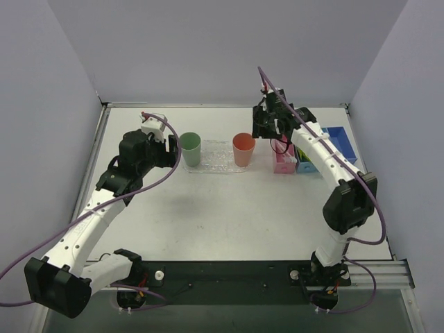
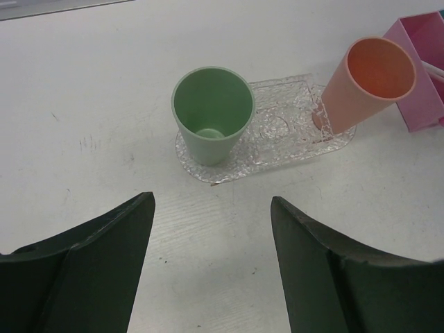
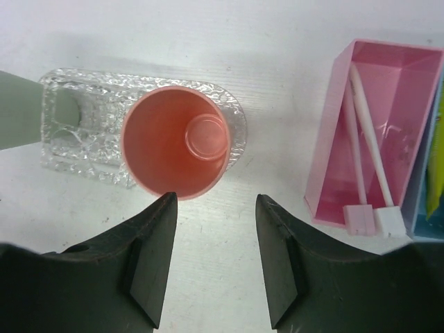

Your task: Prepare toiletry sets of a toothbrush and toothpaste on the tray

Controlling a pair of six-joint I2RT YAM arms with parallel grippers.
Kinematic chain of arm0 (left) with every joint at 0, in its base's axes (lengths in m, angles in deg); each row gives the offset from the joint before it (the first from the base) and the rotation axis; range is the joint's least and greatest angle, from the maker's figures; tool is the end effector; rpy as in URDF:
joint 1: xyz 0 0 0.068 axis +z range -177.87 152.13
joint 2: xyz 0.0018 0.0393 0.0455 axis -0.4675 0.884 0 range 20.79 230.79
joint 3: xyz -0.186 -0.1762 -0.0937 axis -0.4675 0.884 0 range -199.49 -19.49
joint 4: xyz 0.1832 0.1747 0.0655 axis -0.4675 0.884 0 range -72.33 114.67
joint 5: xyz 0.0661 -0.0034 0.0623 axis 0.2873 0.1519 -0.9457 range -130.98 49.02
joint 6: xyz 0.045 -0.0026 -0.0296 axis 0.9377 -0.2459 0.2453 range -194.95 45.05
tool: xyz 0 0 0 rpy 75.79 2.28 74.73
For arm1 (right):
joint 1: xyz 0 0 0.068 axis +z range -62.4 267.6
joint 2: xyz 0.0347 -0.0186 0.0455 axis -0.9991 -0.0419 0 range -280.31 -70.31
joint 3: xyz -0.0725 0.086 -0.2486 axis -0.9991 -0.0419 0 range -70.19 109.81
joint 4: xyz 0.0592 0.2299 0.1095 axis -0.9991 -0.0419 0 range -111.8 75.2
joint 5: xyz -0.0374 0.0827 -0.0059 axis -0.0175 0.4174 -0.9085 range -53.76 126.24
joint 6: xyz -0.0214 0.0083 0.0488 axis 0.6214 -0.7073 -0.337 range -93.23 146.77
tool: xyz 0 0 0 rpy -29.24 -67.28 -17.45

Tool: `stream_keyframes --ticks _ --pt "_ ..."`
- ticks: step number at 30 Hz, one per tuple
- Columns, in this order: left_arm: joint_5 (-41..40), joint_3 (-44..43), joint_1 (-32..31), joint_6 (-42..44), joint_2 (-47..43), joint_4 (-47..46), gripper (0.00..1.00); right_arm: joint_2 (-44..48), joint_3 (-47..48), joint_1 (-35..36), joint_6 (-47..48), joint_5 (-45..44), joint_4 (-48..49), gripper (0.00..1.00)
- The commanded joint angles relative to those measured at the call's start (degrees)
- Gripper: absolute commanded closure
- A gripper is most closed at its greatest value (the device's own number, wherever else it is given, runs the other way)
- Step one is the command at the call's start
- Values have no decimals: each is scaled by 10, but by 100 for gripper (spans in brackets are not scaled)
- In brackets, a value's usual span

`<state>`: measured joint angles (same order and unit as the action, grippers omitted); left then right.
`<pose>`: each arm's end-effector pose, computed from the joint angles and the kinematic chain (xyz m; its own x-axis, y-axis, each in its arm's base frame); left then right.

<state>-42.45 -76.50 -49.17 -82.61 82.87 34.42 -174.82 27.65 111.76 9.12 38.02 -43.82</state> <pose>0.2308 -0.0890 0.3440 -0.3888 0.0085 -0.9213 0.2917 0.9497 -0.1143 0.3878 0.1752 0.3364 -0.6382 0.0458 -0.7685 -0.2504 0.9316 0.2635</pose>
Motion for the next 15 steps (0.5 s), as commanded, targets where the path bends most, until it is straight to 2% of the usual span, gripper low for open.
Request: stream_keyframes --ticks 1,9,15 --pt "-12 7 -2 5 -19 -30 22 92 -26 5 35 -14 16 56" --pt "-11 23 -1 -2 -29 -51 22 203 -99 -3 87 -84 11 57" --pt "-7 23 0 -3 -24 -53 22 251 -166 -84 67 -30 9 61"
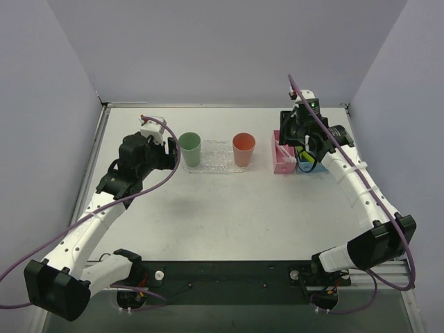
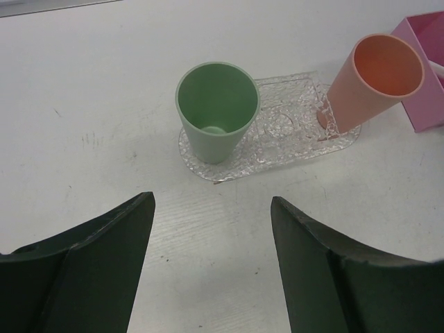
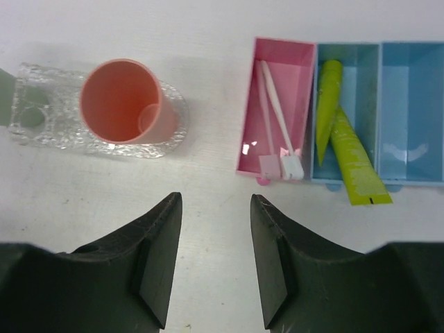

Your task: Prepare toiletry sets of a toothbrush and toothpaste on the tray

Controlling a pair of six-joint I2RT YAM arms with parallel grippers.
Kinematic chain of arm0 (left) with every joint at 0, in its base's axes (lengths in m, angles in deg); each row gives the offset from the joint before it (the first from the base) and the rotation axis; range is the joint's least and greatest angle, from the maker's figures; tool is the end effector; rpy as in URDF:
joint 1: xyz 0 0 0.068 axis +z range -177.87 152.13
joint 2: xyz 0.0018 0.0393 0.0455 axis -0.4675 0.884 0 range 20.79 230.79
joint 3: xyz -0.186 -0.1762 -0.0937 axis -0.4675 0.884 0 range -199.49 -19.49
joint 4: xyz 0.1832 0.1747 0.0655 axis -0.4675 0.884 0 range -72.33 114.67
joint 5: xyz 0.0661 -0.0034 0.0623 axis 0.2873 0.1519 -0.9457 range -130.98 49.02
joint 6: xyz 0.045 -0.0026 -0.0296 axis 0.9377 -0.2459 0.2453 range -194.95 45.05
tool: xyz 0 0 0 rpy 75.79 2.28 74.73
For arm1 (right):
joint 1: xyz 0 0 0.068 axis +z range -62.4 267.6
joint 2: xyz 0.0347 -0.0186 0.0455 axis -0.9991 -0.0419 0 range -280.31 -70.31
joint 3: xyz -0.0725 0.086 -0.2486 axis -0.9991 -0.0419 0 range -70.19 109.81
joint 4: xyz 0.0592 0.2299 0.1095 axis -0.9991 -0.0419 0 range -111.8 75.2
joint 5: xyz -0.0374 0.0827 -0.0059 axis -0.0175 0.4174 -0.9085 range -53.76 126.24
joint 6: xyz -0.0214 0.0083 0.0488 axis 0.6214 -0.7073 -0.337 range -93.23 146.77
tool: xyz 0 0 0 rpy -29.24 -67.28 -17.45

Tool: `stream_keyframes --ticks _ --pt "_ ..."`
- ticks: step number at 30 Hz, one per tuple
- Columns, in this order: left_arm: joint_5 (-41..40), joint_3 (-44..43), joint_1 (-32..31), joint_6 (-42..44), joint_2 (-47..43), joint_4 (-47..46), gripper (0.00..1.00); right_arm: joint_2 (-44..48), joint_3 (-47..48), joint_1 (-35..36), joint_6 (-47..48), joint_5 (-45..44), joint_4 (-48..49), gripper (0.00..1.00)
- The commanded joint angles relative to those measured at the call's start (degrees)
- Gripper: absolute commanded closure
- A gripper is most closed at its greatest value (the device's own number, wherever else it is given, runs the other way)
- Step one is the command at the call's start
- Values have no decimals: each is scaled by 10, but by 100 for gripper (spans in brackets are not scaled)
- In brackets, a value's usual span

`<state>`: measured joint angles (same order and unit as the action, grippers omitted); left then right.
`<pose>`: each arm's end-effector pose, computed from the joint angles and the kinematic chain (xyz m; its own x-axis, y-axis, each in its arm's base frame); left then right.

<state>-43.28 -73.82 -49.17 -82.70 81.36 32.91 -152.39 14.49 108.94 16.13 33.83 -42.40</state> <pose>0.2262 -0.0867 0.3362 -0.3825 0.0045 -0.9240 0.2791 0.9538 -0.1109 0.3033 0.1169 0.3998 -0.4474 0.0232 -0.8940 -0.2498 0.9566 0.1498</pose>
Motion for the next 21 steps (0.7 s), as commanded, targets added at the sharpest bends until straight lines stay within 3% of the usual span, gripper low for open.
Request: stream_keyframes --ticks 1,8,21 --pt "1 -3 1 -2 -7 -38 22 29 -41 -66 -5 14 -4 61" --pt "3 -5 3 -3 1 -36 22 8 -95 -97 15 -17 25 66" --pt "6 -8 3 -2 2 -32 22 -96 -95 -122 47 -53 90 73"
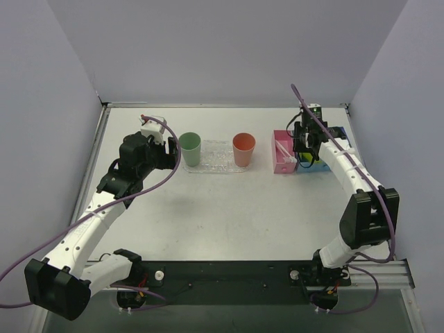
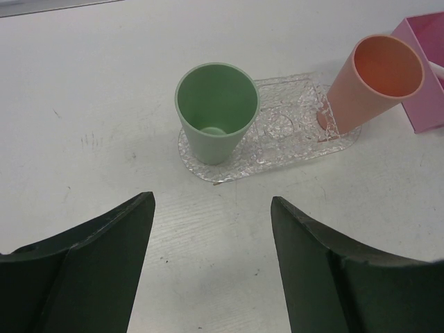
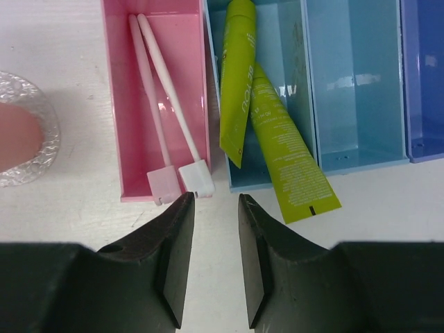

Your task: Prepare toiletry sets of a toothbrush and toothpaste on the tray

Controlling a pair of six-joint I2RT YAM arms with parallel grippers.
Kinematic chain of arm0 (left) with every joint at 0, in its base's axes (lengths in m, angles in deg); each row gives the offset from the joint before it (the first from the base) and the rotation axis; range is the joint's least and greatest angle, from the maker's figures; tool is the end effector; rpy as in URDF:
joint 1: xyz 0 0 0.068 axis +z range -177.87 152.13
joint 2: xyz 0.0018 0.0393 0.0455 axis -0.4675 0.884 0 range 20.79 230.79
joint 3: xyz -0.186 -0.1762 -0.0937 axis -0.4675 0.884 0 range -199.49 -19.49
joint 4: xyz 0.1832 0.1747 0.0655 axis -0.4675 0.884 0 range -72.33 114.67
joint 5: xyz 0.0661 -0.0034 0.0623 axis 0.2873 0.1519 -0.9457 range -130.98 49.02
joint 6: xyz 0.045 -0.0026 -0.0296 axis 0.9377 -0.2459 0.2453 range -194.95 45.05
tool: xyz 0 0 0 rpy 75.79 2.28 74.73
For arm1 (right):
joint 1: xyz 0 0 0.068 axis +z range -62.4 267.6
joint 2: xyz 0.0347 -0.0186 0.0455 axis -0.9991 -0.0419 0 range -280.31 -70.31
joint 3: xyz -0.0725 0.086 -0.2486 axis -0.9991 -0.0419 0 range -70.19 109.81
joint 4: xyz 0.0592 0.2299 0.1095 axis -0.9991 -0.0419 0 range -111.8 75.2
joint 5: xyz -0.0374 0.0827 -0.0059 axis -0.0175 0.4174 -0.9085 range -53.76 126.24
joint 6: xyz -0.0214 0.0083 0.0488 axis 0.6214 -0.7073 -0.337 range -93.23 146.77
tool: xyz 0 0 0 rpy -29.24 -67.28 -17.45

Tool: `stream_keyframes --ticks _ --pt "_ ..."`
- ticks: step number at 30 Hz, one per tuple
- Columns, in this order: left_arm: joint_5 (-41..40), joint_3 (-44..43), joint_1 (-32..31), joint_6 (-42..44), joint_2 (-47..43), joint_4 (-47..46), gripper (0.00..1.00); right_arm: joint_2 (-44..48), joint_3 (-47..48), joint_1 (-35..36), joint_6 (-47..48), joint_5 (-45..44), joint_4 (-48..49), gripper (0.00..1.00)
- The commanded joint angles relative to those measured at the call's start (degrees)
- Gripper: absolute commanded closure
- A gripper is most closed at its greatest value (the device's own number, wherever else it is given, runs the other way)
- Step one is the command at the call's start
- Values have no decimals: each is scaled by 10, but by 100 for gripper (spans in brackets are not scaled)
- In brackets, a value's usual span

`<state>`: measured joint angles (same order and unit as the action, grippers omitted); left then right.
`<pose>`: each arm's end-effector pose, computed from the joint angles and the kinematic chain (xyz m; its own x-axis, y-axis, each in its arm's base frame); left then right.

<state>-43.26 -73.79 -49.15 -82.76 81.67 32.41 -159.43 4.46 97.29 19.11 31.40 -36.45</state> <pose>0.2277 -0.0872 0.3357 -0.3804 0.0024 -0.9248 0.2790 0.9537 -0.1123 0.3521 0.0570 0.3099 -0.5893 0.0341 -0.8072 -0.0222 0.9980 0.0584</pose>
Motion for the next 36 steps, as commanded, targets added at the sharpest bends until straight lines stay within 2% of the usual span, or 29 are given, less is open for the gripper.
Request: stream_keyframes --ticks 1,8,27,30,34,36 --pt "6 -9 3 -1 -1 -27 22 -31 9 -6 19 -31 33 73" --pt "4 -9 3 0 -2 -26 22 -79 15 -6 20 -47 49 76" --pt "4 -10 3 2 -1 -26 22 -131 25 -6 30 -74 65 86" --pt "5 -10 3 1 0 -26 22 -136 26 -6 31 -76 69 89" --pt "5 -10 3 1 1 -26 22 -142 28 -6 35 -79 67 100" --pt "5 -9 3 2 1 -27 22 -143 28 -6 37 -79 65 100"
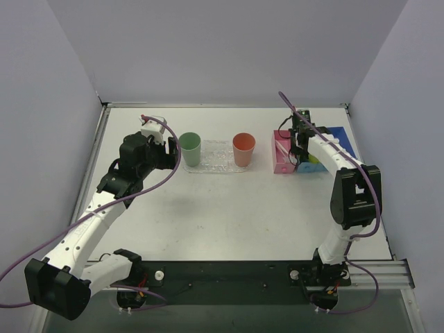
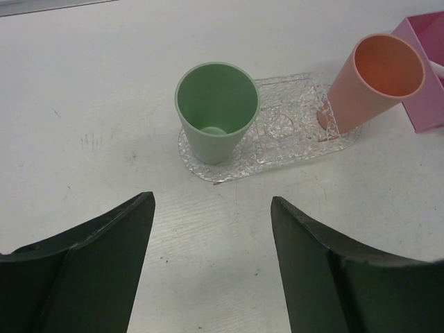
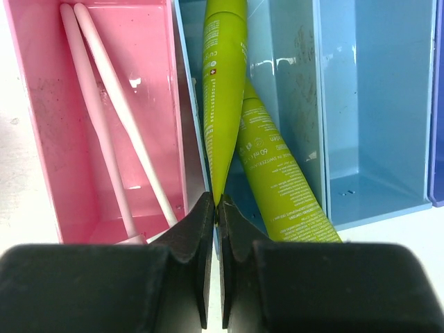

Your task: Prepare toiletry sets of a toothbrush and toothpaste on the tray

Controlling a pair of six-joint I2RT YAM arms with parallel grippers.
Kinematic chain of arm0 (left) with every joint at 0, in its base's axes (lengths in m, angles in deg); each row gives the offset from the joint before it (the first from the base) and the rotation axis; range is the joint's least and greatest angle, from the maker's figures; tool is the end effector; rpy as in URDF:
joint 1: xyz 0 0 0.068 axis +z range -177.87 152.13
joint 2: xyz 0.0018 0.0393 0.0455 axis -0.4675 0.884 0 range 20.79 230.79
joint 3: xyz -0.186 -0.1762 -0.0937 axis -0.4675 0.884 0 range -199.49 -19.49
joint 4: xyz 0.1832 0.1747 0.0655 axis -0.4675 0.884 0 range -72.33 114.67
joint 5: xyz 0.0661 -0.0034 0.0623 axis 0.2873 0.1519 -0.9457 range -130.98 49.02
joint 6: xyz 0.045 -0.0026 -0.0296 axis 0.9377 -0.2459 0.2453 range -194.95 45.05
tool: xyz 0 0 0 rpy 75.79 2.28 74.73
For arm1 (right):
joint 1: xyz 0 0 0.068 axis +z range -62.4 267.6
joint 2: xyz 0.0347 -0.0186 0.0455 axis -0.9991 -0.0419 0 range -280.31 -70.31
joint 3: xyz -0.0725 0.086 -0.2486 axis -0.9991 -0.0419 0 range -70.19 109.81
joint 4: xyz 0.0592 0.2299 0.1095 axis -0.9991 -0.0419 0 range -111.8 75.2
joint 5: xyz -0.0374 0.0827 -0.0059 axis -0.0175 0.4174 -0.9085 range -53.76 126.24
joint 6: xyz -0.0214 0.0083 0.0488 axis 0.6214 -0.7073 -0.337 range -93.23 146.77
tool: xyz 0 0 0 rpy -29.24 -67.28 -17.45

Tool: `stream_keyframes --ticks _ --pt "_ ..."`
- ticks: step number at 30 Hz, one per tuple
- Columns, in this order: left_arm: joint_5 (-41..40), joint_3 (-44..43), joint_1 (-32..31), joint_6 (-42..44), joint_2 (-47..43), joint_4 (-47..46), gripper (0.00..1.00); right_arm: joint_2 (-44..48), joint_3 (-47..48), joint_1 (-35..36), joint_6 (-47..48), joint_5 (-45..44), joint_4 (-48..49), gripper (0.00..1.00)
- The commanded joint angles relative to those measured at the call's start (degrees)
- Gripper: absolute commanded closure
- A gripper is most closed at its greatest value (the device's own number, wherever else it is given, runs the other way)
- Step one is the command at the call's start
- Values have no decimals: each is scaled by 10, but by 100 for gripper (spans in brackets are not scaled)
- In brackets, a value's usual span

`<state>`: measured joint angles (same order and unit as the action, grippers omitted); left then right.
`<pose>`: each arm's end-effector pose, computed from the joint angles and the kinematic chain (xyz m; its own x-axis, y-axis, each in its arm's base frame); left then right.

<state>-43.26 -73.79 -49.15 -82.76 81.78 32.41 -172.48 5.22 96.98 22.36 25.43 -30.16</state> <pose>0.2281 -0.0873 0.3353 -0.3820 0.0030 -0.9241 0.2788 0.9538 -0.1121 0.3981 0.0590 0.2418 -0.6615 -0.0328 -0.7492 0.0281 0.9973 -0.0684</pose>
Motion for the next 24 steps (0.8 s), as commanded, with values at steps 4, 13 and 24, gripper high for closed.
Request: stream_keyframes --ticks 4,13,24 --pt "6 -9 3 0 -1 -27 22 -8 23 -2 8 -19 0 100" --pt "18 -8 3 0 2 -31 22 36 56 -2 1 14 -36 100" --pt "71 -6 -9 14 -2 -43 22 151 67 -2 -6 75 -98 100"
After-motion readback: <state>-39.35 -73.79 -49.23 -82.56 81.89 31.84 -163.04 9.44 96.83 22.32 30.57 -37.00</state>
